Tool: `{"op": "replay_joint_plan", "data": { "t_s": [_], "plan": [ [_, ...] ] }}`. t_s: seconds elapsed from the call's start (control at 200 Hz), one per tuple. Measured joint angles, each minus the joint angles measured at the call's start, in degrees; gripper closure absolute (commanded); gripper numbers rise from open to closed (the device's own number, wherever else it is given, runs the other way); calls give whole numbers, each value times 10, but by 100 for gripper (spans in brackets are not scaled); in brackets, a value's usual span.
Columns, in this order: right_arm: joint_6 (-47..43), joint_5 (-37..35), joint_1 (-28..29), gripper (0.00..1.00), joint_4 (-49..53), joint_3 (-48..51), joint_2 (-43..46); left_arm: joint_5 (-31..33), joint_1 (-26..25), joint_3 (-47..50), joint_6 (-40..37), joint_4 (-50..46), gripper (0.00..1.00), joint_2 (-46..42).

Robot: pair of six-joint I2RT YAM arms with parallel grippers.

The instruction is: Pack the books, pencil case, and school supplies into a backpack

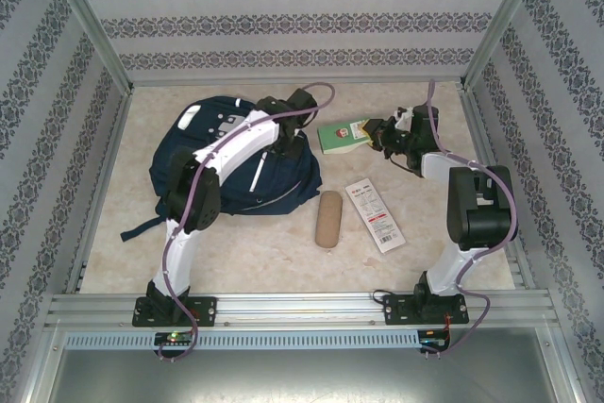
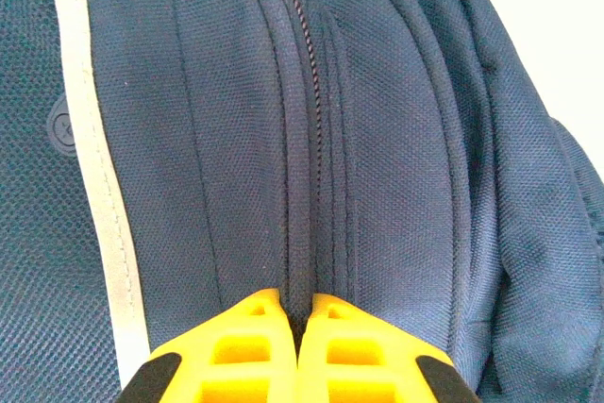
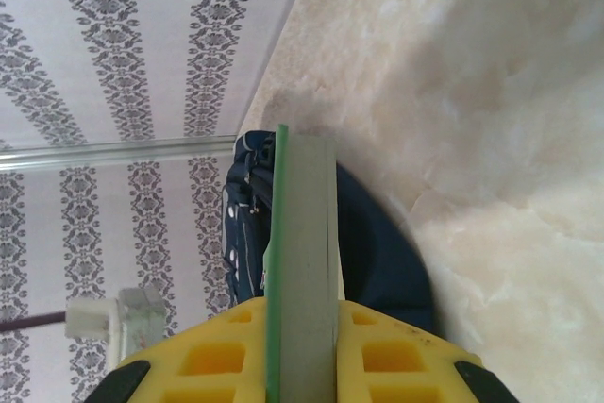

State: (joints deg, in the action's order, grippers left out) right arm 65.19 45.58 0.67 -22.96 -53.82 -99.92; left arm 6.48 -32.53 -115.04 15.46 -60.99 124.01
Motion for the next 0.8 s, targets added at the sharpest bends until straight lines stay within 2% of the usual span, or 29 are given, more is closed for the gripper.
{"op": "replay_joint_plan", "data": {
  "t_s": [0.3,0.589,0.799],
  "plan": [
    [-13,-16,35,100,0,2,24,-140,83,-65,45,-33,100,-46],
    [-15,-68,118,100,-12,9,25,-270,162,-92,92,-29,100,-75],
    [7,-129,184,100,-43,-3,7,-326,186,-93,122,-23,100,-76]
  ]
}}
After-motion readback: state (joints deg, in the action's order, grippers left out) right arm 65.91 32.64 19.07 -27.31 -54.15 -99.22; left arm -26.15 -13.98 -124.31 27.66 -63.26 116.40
